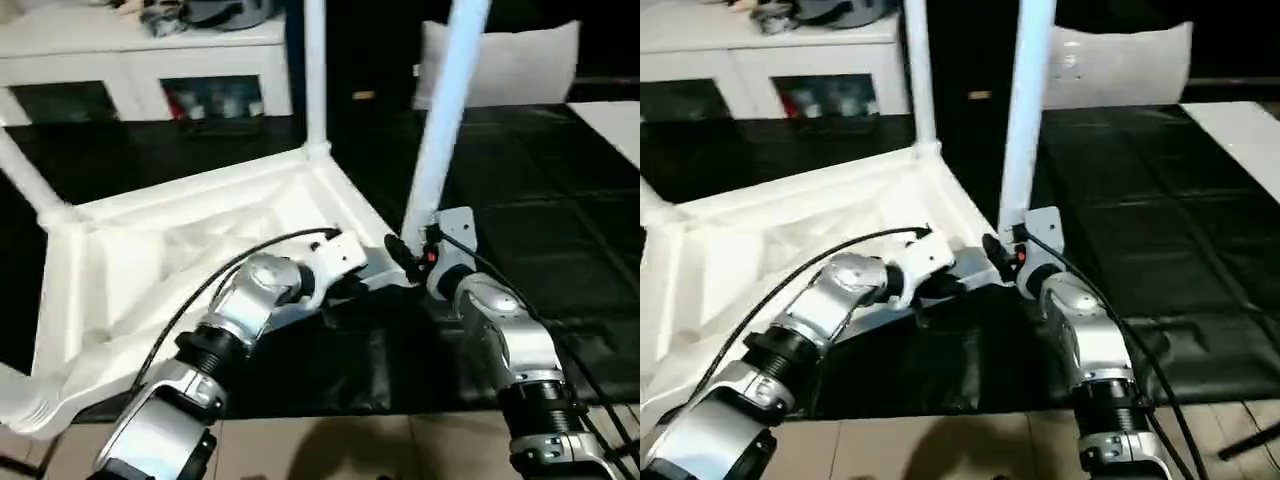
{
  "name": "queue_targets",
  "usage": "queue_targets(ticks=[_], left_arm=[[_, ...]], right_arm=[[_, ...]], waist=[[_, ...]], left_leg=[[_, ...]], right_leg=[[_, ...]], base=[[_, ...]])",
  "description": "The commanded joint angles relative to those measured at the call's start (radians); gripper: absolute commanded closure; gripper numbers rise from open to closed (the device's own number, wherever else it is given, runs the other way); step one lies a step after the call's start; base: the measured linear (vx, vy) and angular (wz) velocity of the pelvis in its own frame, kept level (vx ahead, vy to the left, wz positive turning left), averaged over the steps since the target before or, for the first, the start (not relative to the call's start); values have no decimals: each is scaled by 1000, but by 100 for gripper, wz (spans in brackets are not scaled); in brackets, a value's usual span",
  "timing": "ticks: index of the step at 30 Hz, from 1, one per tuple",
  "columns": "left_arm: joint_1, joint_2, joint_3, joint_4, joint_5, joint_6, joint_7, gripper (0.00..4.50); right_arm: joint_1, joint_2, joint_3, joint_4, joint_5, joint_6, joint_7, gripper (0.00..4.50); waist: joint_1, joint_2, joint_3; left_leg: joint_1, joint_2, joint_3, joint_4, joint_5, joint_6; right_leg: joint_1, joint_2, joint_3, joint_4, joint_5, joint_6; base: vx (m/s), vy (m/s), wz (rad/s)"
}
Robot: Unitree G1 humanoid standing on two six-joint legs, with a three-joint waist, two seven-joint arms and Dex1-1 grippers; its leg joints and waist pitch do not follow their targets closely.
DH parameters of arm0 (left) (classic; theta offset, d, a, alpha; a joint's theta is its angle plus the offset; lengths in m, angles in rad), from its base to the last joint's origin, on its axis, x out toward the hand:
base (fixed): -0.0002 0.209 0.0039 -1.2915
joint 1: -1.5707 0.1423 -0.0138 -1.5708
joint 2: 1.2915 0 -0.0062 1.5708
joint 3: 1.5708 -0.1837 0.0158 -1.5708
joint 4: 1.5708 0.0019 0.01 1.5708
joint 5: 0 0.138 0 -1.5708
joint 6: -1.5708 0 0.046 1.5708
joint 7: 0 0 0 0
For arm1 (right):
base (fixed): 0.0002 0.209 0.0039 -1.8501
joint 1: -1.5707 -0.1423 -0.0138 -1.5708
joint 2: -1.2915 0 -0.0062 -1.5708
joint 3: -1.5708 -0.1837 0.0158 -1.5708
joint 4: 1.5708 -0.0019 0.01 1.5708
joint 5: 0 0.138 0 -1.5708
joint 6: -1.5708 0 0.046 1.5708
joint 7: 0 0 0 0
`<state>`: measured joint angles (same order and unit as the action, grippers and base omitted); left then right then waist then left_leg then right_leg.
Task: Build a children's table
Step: Rotate leg to tighten
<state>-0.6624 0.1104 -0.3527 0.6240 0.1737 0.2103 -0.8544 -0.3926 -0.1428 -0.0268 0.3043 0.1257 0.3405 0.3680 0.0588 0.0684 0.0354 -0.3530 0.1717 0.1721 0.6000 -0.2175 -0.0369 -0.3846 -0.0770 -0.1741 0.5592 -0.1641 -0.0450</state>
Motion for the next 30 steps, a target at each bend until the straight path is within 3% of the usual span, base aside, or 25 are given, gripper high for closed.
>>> queue_targets(ticks=[1,5,11,17,18,25,30], left_arm=[[7,8,-33,-4,21,-27,-20,450],[19,75,-41,10,26,-94,-73,450],[9,159,-67,56,26,-222,-180,450],[2,210,-112,67,12,-346,-331,450],[2,213,-115,67,13,-352,-340,450],[9,238,-145,50,-51,-462,-533,450],[16,246,-161,35,-56,-478,-578,450]], right_arm=[[7,-4,22,-12,25,-12,43,117],[58,-111,38,-61,41,-76,221,87],[113,-273,73,-118,83,-53,475,42],[132,-366,86,-126,153,-75,693,42],[131,-368,85,-124,157,-75,702,69],[125,-426,123,-133,211,-45,875,122],[130,-435,148,-159,230,-13,923,165]], waist=[[6,-19,-67],[13,-21,-63],[19,-23,-57],[32,-25,-60],[37,-24,-62],[65,-23,-64],[77,-25,-63]], left_leg=[[-5,68,-28,-59,-40,117],[-6,68,-27,-61,-73,121],[-1,63,-25,-61,-120,111],[-3,64,-24,-59,-120,119],[-2,68,-25,-60,-107,121],[4,77,-23,-60,-96,119],[4,76,-22,-62,-99,107]], right_leg=[[60,-107,81,-61,-218,-85],[63,-106,79,-66,-259,-61],[59,-100,73,-85,-374,-11],[58,-100,71,-84,-378,-4],[57,-100,73,-80,-353,-13],[54,-104,77,-71,-312,-49],[54,-105,78,-72,-334,-44]], base=[[0,0,0],[0,0,0],[0,0,0],[0,0,0],[0,0,0],[0,0,0],[0,0,0]])
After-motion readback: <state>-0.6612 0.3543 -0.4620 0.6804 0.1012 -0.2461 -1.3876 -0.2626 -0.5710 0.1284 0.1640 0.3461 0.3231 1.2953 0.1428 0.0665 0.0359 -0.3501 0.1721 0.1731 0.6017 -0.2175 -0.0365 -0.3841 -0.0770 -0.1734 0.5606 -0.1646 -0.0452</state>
